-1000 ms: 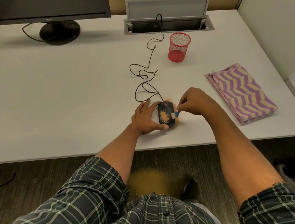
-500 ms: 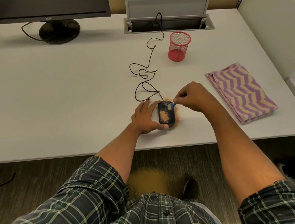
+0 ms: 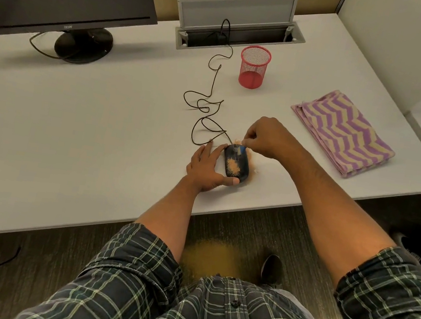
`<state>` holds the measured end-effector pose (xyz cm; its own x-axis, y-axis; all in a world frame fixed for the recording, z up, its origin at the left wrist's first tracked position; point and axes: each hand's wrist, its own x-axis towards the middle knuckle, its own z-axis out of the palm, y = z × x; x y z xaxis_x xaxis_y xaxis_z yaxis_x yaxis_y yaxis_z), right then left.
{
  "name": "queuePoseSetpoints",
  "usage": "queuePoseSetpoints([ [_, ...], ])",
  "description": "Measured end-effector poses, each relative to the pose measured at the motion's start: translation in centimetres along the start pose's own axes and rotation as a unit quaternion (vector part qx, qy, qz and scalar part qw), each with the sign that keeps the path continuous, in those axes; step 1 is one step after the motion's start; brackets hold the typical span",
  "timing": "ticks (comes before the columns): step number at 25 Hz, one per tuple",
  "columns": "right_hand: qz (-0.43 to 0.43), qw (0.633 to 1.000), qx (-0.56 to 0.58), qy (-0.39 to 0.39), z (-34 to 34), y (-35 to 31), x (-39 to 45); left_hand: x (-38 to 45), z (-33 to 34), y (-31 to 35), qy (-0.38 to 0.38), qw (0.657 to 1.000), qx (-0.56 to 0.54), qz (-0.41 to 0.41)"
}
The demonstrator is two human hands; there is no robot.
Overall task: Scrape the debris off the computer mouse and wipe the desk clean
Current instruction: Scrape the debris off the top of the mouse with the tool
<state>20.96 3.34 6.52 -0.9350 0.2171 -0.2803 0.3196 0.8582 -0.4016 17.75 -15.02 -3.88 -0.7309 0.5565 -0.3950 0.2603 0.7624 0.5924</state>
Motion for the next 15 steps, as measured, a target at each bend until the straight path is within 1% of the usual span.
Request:
queuePoseSetpoints([
  [2, -0.001, 0.999, -0.006, -0.040, 0.0, -0.3, 0.1, 0.0, 0.0, -0.1, 0.001, 1.000, 0.002, -0.002],
  [6, -0.001, 0.999, -0.021, -0.030, -0.3, -0.5, 0.8, 0.0, 0.0, -0.1, -0.001, 1.000, -0.002, 0.001],
  [8, 0.003, 0.998, -0.029, -0.056, -0.5, -0.6, 1.0, -0.1, 0.0, -0.1, -0.001, 1.000, 0.001, 0.000],
  [11, -0.005, 0.998, -0.045, -0.049, -0.7, -0.6, 1.2, -0.1, -0.1, 0.0, -0.004, 1.000, 0.001, 0.003],
  [14, -0.015, 0.996, -0.046, -0.078, -0.8, -0.7, 1.2, 0.0, -0.1, 0.0, -0.002, 1.000, 0.006, 0.002],
  [15, -0.016, 0.996, -0.044, -0.077, -0.9, -0.7, 1.2, 0.0, -0.1, 0.0, -0.002, 1.000, 0.005, 0.003],
])
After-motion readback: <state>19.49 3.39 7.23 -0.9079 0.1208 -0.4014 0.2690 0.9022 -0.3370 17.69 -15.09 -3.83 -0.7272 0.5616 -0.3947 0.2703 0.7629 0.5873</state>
